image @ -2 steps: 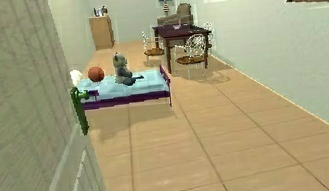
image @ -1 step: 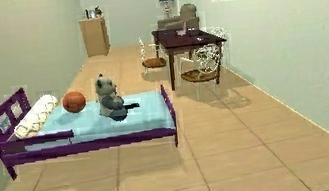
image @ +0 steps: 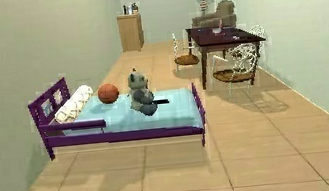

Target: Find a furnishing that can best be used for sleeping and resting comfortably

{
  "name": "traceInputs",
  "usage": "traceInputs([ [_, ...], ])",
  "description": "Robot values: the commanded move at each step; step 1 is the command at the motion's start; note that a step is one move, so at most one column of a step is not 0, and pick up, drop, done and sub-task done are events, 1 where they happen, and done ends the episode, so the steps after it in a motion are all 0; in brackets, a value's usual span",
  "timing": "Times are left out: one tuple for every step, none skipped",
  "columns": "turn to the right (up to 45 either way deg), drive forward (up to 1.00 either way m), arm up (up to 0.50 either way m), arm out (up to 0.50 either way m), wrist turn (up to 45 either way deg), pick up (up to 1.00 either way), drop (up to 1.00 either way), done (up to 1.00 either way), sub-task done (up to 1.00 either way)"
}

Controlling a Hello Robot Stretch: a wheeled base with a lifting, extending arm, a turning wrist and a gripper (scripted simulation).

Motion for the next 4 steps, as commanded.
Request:
traceInputs([
  [0.0,0.40,0.00,0.00,0.0,0.00,0.00,0.00,0.00],
  [-15.0,0.00,0.00,0.00,0.0,0.00,0.00,0.00,0.00],
  [0.0,0.55,0.00,0.00,0.0,0.00,0.00,0.00,0.00],
  [0.0,0.00,0.00,0.00,0.0,0.00,0.00,1.00,0.00],
])
